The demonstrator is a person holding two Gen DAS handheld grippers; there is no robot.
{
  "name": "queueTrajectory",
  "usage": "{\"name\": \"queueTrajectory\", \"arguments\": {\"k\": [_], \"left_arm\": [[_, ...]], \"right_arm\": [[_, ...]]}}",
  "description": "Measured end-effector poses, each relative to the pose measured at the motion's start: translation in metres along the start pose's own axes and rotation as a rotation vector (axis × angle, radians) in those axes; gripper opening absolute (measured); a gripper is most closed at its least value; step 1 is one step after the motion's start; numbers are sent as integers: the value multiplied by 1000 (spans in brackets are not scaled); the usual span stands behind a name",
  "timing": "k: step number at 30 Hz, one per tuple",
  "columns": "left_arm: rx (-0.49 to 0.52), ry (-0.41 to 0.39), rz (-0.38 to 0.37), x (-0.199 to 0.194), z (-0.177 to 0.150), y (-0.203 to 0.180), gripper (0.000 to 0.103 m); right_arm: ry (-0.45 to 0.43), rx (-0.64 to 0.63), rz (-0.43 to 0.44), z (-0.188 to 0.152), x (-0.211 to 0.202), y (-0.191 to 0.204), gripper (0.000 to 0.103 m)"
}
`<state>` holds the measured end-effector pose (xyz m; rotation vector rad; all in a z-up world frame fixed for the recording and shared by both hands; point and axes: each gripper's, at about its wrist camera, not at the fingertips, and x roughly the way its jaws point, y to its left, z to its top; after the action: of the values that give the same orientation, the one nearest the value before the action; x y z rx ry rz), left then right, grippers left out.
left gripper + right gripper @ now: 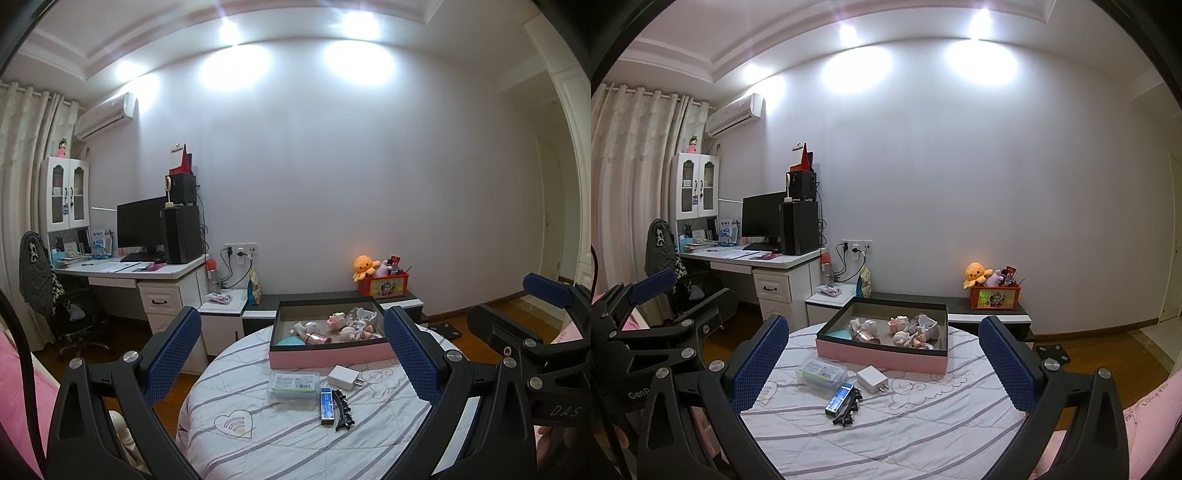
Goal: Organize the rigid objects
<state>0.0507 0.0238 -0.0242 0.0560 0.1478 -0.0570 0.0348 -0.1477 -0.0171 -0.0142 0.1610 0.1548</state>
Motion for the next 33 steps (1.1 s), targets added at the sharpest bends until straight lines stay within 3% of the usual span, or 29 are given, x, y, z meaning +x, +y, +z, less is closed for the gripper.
{"name": "queueTrajectory", "arguments": {"k": [10,16,20,26,33], "left_arm": [[-6,61,-14,25,-19,1,101],[-30,168,-48,63,-46,5,103],[-39,265,-49,92,-73,10,103],[-56,417,-29,130,-117,27,103],[-88,490,-32,154,-139,44,103]], "right_arm": [[42,4,0,-12,17,1,103],[114,12,1,-32,45,0,103],[187,14,10,-53,74,-3,103],[368,23,36,-98,129,-1,103],[538,24,51,-136,182,7,103]]}}
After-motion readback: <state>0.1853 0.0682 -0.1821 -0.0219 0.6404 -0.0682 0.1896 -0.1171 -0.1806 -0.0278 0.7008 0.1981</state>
